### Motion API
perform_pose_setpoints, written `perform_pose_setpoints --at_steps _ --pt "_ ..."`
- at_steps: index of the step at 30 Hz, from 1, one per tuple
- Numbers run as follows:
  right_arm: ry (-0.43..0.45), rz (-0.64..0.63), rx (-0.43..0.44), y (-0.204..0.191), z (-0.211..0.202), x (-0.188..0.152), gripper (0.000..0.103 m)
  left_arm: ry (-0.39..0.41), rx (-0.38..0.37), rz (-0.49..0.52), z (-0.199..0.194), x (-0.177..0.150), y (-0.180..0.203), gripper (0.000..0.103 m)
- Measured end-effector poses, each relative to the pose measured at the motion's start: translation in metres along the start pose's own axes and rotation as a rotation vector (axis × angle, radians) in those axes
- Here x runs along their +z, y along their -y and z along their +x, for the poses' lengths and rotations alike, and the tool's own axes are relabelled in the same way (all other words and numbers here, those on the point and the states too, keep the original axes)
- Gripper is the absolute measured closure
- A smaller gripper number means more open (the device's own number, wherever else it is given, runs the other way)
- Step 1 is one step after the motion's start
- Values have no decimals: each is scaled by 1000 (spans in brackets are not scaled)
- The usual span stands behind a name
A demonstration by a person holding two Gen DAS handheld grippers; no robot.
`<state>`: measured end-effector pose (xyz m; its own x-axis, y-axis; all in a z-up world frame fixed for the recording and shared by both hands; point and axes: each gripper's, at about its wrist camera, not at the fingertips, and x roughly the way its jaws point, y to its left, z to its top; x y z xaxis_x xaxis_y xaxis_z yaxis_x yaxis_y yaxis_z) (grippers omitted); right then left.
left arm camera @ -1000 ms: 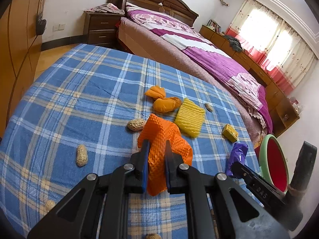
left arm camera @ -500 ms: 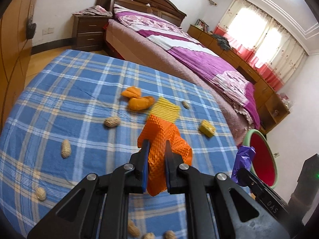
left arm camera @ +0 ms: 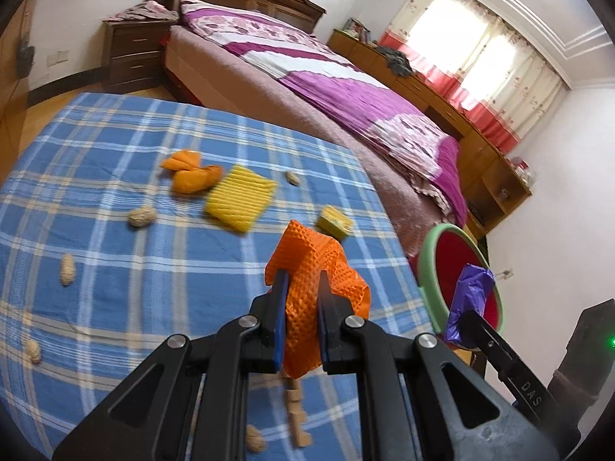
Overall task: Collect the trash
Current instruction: 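Carry both items over the red bucket and open both tools to drop them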
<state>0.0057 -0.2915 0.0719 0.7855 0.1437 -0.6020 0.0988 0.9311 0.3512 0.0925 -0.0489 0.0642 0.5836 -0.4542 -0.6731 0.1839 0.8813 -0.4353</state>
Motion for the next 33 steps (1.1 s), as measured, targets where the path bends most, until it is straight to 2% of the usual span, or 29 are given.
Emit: perform_pose_setpoints --at_steps 12,23,33 --pt "94 114 -62 62 -35 11 84 -87 -97 141 28 -5 82 91" --pt "117 209 -128 116 -39 17 84 -152 -141 271 69 -7 151 91" --pt "120 281 -175 156 -32 20 84 -207 -162 362 113 -16 199 91"
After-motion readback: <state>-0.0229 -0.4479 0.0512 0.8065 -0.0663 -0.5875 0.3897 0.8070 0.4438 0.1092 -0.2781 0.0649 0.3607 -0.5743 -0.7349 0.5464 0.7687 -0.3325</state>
